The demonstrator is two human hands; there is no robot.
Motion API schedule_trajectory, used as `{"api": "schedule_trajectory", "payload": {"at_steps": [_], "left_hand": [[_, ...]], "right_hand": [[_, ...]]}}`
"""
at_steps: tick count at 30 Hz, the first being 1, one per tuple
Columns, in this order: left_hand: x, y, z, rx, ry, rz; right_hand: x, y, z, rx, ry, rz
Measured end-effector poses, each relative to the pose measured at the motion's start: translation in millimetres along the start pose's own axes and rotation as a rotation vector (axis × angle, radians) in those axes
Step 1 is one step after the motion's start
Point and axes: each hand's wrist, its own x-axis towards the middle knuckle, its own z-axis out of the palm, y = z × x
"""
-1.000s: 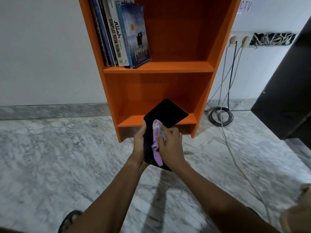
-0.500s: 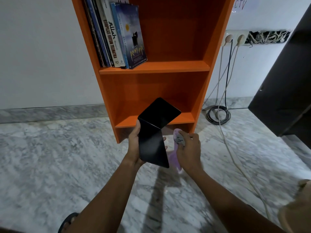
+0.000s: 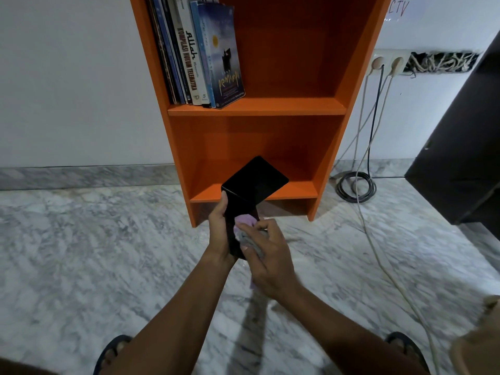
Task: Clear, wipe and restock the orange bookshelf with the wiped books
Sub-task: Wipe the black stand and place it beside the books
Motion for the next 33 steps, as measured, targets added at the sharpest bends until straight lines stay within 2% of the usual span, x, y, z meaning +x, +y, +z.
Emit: {"api": "schedule_trajectory", "payload": {"at_steps": [3, 8, 10, 13, 17, 22, 27, 30, 33], "left_hand": [[-1.3, 0.8, 12.6, -0.007, 0.083, 0.154], [-2.7, 4.8, 17.0, 0.067, 0.172, 0.207], [-4.9, 8.5, 18.2, 0.048, 0.188, 0.237], [-6.9, 11.2, 20.2, 0.035, 0.170, 0.234], [-6.8, 8.0, 23.2, 0.050, 0.123, 0.165], [-10.4, 3.3, 35.9, 0.058, 0.050, 0.100], [-13.1, 2.0, 33.3, 0.041, 0.035, 0.114], [-18.3, 9.6, 37.7, 0.057, 0.072, 0.158], [-14.7, 12.7, 36.4, 0.051, 0.134, 0.239]], "right_hand": [[0.0, 22.8, -3.8, 0.009, 0.052, 0.153], [15.7, 42.2, -5.8, -0.033, -0.005, 0.324], [28.0, 38.3, -5.5, -0.045, 0.073, 0.361], [37.8, 12.4, -9.0, -0.025, 0.209, 0.280], [43.2, -18.6, -2.9, -0.078, 0.060, 0.052], [55.1, -1.3, -16.1, -0.080, 0.174, 0.122], [51.3, 18.9, -26.8, -0.098, 0.118, 0.130], [45.6, 38.0, -27.1, -0.054, 0.126, 0.238], [36.2, 50.6, -33.2, -0.027, 0.089, 0.515]]}}
